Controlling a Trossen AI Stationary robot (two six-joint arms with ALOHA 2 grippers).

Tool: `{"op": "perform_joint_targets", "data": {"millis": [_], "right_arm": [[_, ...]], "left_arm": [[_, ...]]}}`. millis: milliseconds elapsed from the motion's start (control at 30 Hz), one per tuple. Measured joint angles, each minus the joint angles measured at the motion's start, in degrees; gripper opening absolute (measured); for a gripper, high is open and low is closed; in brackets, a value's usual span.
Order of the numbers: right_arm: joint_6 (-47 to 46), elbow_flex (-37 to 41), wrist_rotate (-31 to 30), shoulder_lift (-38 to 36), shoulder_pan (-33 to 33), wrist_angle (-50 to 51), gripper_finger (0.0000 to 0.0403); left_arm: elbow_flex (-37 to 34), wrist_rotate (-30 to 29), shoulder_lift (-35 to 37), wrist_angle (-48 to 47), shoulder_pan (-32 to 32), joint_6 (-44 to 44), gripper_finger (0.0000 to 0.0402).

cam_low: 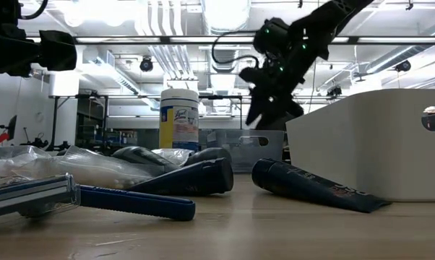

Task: Pick & Place Travel size toiletries
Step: Put the gray deodorant into the gray bin

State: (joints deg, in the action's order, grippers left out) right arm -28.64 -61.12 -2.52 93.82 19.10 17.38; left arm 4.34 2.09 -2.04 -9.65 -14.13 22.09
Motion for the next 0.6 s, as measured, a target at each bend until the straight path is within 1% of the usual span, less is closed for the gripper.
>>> {"op": "perform_joint_targets", "data": {"millis": [167, 367, 600], "right_arm": [[3.9, -3.6, 0.2, 0.0, -3.9, 0.3, 0.0179], [12.0, -7.2, 0.2, 0.0, -10.0, 0.4, 0.0185], [18.4, -7.7, 0.1, 0.0, -16.1, -0.1, 0.0208]], "left_arm": [[0.0, 0.0, 0.0, 0.0, 0.0, 0.0, 0.0243], [0.0, 0.0, 0.0, 0.0, 0.0, 0.0, 0.0243], [0.0, 0.0, 0.0, 0.0, 0.0, 0.0, 0.0243]]}}
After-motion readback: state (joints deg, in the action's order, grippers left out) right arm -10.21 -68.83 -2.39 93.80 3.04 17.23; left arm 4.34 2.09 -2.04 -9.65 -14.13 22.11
